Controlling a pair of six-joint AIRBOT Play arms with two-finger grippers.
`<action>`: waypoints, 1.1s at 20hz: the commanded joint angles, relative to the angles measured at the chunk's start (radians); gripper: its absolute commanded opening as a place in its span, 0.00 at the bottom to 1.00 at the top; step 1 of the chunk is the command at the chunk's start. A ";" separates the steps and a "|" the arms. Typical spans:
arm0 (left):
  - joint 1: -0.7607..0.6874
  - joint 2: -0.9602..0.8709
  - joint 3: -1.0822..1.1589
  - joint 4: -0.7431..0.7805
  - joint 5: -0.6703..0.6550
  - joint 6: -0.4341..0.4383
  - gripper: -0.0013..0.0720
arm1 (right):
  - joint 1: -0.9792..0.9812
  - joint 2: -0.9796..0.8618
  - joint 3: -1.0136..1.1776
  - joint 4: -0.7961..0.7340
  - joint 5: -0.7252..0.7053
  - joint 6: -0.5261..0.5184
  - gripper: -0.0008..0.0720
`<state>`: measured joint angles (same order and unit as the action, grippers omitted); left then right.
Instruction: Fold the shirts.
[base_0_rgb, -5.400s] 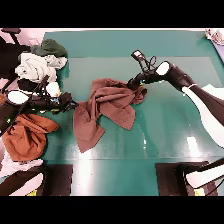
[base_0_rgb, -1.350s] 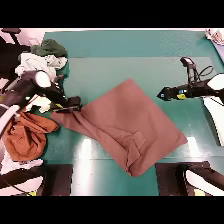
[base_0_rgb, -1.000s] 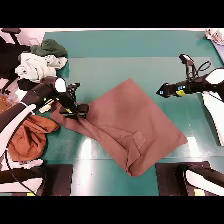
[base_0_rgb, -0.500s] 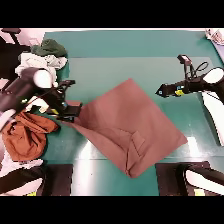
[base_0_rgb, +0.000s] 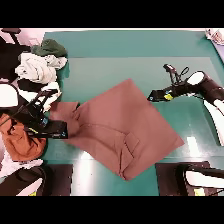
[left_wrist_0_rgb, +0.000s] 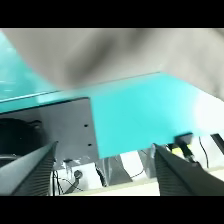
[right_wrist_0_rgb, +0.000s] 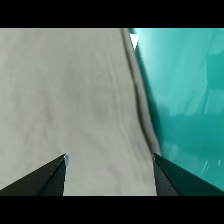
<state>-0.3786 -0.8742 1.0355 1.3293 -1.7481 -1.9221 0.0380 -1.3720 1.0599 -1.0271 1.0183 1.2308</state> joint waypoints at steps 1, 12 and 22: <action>0.000 0.024 -0.060 0.078 0.021 -0.030 0.98 | 0.029 -0.011 0.001 0.006 -0.031 -0.006 0.82; 0.000 -0.119 -0.061 0.010 0.357 -0.016 0.98 | 0.027 -0.011 0.001 0.007 -0.030 -0.006 0.82; 0.000 -0.481 0.041 -0.047 0.491 0.468 0.98 | 0.027 -0.010 0.001 -0.021 0.101 -0.007 0.82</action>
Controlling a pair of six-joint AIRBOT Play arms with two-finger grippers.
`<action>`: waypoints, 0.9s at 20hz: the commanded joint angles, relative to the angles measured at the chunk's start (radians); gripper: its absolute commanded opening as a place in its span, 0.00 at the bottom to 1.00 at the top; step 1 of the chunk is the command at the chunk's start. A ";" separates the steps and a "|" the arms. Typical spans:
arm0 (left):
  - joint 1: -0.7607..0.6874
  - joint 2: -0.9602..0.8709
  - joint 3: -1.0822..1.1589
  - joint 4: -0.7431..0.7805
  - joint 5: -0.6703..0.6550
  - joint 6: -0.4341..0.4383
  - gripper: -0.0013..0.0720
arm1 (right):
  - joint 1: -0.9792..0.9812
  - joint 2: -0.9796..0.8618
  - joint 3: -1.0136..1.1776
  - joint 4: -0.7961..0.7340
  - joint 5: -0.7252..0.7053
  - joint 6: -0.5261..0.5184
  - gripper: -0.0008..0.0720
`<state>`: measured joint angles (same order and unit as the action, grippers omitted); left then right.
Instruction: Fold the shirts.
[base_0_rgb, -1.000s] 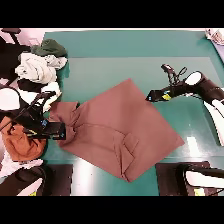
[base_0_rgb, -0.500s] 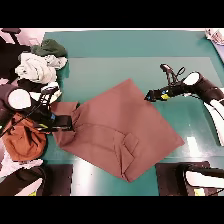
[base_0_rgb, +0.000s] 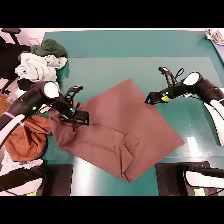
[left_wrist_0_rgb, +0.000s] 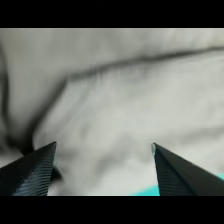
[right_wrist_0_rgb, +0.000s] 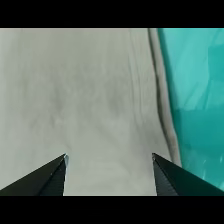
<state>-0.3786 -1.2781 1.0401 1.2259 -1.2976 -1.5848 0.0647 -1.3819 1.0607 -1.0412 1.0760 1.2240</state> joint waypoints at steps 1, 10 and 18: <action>0.000 -0.083 0.042 0.087 0.058 0.154 0.98 | 0.000 0.000 0.000 -0.006 0.053 0.000 0.82; 0.000 -0.162 0.043 -0.041 0.000 0.347 0.98 | 0.000 0.053 0.000 -0.009 0.040 0.000 0.82; 0.000 -0.173 0.043 -0.048 -0.012 0.364 0.98 | 0.000 0.072 0.000 -0.009 0.027 0.000 0.82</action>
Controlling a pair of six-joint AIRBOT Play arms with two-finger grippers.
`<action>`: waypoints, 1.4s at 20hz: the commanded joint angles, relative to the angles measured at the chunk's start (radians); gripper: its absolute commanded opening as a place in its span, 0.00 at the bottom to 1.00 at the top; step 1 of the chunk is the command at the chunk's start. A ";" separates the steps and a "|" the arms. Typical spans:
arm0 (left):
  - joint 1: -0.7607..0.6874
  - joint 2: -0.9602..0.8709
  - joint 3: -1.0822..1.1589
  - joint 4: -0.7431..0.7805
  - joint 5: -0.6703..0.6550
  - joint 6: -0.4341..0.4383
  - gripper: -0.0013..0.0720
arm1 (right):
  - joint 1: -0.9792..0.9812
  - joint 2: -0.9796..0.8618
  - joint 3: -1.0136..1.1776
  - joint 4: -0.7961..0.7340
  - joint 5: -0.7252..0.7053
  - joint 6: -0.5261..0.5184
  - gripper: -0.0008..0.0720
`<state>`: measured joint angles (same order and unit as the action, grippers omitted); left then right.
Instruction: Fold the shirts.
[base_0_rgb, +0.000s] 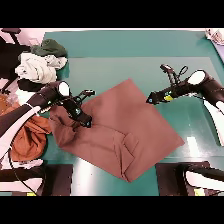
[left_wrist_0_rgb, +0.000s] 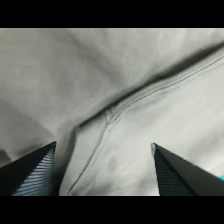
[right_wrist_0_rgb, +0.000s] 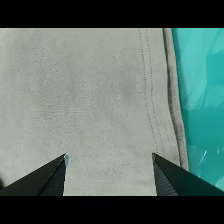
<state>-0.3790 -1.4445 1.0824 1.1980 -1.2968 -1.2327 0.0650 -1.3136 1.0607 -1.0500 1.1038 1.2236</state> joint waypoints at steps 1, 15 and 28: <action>0.001 -0.010 0.001 -0.038 -0.030 0.011 0.98 | 0.000 0.003 0.000 0.000 0.000 0.001 0.82; -0.083 -0.035 0.001 -0.077 0.038 0.033 0.37 | 0.000 0.003 0.000 0.000 0.047 0.001 0.82; -0.093 0.248 0.002 0.008 -0.183 -0.180 0.05 | -0.016 0.005 -0.002 -0.132 0.242 0.006 0.82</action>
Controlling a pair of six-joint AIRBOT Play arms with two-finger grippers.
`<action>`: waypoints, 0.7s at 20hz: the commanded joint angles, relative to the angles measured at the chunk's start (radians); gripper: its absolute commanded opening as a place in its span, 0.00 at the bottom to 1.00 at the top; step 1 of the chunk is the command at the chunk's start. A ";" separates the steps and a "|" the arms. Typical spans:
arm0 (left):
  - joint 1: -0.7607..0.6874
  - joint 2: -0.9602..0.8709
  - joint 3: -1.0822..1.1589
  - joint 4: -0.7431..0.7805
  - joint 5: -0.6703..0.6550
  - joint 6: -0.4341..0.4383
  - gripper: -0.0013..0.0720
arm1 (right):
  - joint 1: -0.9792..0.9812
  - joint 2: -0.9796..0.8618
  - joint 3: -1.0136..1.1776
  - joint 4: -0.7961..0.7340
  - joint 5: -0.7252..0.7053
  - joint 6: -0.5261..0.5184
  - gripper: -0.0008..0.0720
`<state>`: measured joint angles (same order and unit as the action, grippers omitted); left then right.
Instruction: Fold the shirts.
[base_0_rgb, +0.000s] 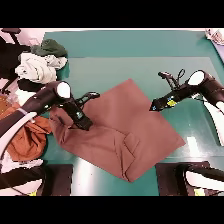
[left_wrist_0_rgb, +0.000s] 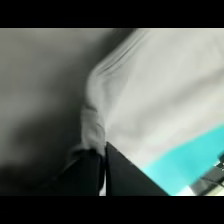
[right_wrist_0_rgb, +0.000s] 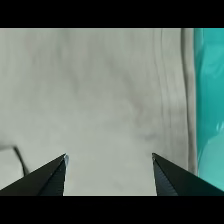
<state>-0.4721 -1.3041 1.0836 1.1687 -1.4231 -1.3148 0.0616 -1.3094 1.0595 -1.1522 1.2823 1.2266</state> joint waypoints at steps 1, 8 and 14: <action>0.000 0.153 0.001 0.056 -0.076 -0.130 0.05 | -0.038 0.000 -0.002 -0.027 0.090 0.003 0.82; 0.000 0.343 0.000 0.085 -0.109 -0.266 0.05 | -0.331 0.125 -0.263 -0.026 0.090 -0.055 0.82; 0.000 0.373 0.000 0.080 -0.113 -0.311 0.05 | -0.371 0.244 -0.503 -0.028 -0.037 -0.112 0.82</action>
<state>-0.4721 -0.9504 1.0836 1.2495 -1.5333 -1.5948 -0.2893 -1.1133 0.6571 -1.1782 1.3041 1.1419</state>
